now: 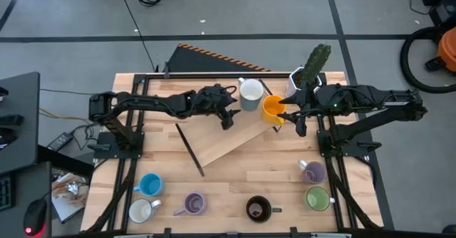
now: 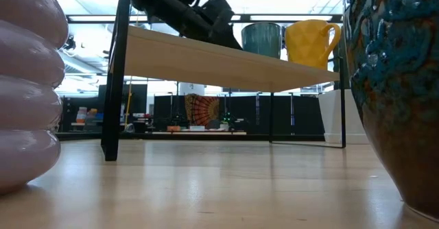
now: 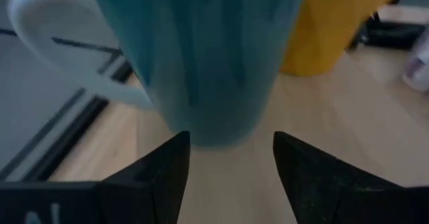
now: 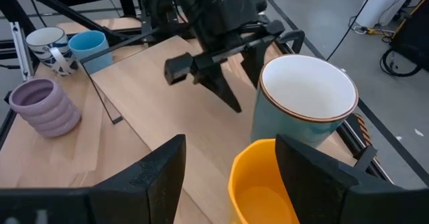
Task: Place coffee mugs
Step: Put the blue mug on the shelf
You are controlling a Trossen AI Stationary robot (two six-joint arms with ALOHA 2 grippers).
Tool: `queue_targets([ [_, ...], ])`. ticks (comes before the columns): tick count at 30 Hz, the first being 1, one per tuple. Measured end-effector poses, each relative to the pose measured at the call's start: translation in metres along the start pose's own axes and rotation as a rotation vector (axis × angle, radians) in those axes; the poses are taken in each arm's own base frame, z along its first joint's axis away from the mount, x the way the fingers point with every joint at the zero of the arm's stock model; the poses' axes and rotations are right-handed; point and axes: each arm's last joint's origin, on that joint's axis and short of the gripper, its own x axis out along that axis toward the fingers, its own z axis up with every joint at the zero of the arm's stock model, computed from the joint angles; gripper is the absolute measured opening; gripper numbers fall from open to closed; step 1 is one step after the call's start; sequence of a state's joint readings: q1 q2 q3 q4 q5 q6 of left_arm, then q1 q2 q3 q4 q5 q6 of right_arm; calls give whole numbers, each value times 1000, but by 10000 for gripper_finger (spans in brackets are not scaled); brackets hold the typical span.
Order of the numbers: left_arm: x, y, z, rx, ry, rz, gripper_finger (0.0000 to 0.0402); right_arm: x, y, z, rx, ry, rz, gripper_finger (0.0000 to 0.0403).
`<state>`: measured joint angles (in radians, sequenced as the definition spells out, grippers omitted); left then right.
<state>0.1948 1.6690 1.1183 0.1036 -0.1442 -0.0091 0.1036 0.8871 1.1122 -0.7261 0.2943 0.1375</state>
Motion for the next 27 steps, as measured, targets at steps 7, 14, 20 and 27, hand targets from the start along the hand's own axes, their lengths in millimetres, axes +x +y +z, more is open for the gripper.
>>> queue_targets([
  [7,11,2,-5,15,-13,23,213,0,0,0,0,0,0,236],
  [14,14,5,-5,17,-25,29,204,0,0,0,0,0,0,236],
  [20,14,5,-1,16,-67,3,194,0,0,0,0,0,0,236],
  [27,14,5,1,41,-96,3,187,0,0,0,0,-1,1,236],
])
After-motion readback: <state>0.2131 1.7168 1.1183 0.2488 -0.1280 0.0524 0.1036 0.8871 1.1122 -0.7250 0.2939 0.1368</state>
